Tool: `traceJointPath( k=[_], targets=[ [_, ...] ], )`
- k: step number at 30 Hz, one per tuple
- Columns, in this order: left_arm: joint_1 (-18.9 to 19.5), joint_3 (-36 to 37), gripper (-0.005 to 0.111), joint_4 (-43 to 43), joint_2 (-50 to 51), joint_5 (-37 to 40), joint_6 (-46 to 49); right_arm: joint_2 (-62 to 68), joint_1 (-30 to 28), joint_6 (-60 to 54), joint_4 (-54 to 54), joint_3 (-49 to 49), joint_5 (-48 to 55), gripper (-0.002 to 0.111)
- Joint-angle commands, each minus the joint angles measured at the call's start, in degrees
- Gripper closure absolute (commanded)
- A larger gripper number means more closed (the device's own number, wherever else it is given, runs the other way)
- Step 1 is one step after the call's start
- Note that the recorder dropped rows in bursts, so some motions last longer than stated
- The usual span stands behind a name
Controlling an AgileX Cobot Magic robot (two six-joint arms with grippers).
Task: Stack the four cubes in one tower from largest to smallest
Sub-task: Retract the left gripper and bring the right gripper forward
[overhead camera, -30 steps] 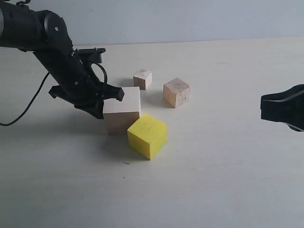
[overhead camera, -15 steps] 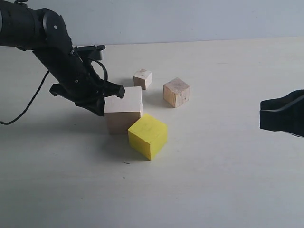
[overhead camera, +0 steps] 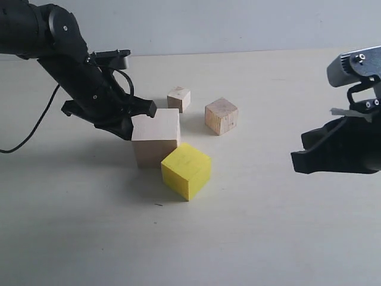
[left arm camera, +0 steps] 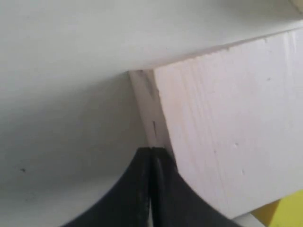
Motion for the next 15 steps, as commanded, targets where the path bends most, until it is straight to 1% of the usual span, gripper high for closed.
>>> traceJointPath(
  k=[1,6,10,15],
  targets=[
    [-0.4,0.0,0.107,-0.7,-0.8,-1.5,0.0,2.7,0.1,-3.3,2.8,-3.3,1.6,0.098],
    [-0.4,0.0,0.107,-1.2,-0.8,-1.6,0.0,3.0,0.1,-4.9,3.9,-6.3,4.3,0.096],
    [-0.4,0.0,0.107,-1.1,-1.1,-0.4,0.0,3.4,0.1,-7.6,3.9,-6.6,5.1,0.096],
    [-0.4,0.0,0.107,-1.1,-1.4,0.1,0.0,3.8,0.1,-7.8,3.9,-6.6,5.1,0.096]
  ],
)
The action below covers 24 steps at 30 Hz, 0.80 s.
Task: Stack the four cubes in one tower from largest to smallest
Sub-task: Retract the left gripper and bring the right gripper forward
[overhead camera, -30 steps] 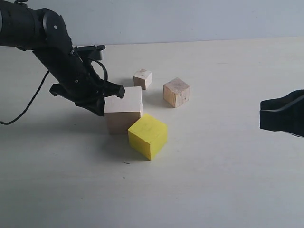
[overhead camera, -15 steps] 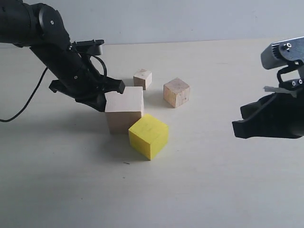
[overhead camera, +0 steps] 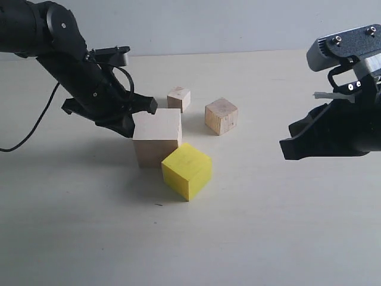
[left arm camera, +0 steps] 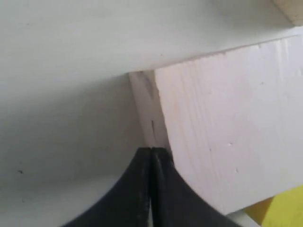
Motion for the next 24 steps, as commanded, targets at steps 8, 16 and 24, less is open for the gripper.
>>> traceJointPath(
  k=[8,16,24],
  targets=[
    [0.7,3.1,0.107,6.8,-5.8,0.0,-3.4,0.2,0.1,-0.6,0.0,-0.5,-0.1,0.096],
    [5.6,10.1,0.107,8.9,-28.1,-2.4,-1.5,1.6,0.1,-6.5,6.2,-3.1,-1.0,0.096],
    [5.6,16.3,0.107,9.9,-42.1,-3.2,-0.6,9.9,0.1,-19.3,12.0,-13.0,8.9,0.092]
  ],
)
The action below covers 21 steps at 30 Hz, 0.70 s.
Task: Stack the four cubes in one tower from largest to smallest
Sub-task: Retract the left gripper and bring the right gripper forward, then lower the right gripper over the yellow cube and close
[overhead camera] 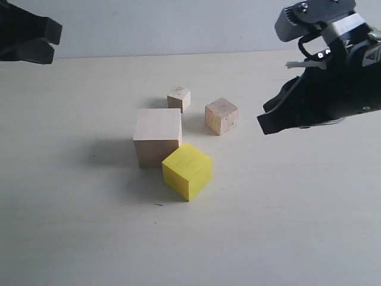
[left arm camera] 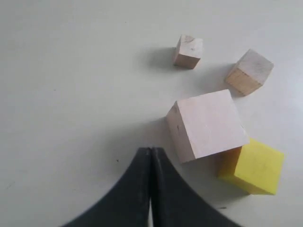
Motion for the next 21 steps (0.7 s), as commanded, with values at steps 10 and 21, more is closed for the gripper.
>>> traceJointPath(
  k=[10,21],
  targets=[
    [0.1,12.4,0.107,2.5,-19.8,-1.2,1.2,9.9,0.1,-16.9,5.2,-4.7,4.5,0.059],
    [0.1,13.3,0.107,1.6,-27.2,3.9,0.1,13.9,0.1,-25.9,16.7,-4.7,3.8,0.036]
  ],
)
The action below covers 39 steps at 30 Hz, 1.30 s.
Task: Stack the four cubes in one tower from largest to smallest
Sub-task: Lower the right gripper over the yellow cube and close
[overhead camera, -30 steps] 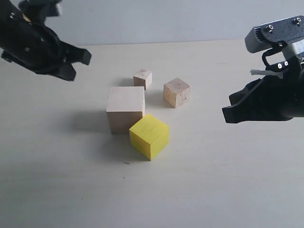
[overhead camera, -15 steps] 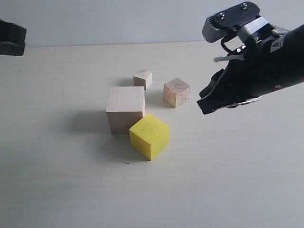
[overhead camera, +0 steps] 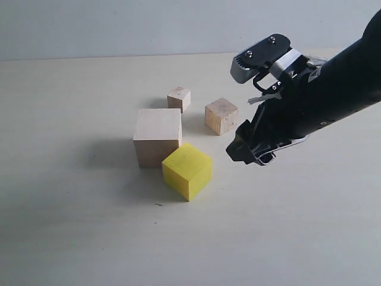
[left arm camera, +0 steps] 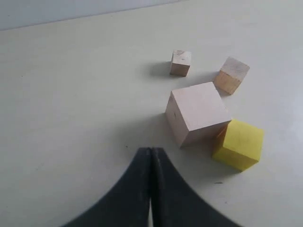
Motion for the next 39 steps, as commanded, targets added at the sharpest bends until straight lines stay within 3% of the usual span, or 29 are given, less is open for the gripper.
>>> traceJointPath(
  k=[1,11,14,18,39],
  targets=[
    [0.1,0.2,0.107,-0.6,-2.1,3.2,-0.4,0.6,0.1,-9.3,8.9,-0.6,-1.1,0.036],
    [0.1,0.2,0.107,-0.6,-4.0,4.7,-0.3,1.3,0.1,-29.7,28.1,-0.6,-2.0,0.036],
    [0.1,0.2,0.107,-0.6,-4.0,4.7,0.5,3.8,2.6,-34.2,30.8,-0.6,-2.8,0.036],
    [0.1,0.2,0.107,-0.6,-4.0,4.7,0.6,7.0,4.8,-34.2,31.4,-0.6,-8.6,0.036],
    [0.1,0.2,0.107,-0.5,-3.7,4.1,0.9,17.0,4.8,-34.0,32.4,-7.7,-3.8,0.031]
  ],
)
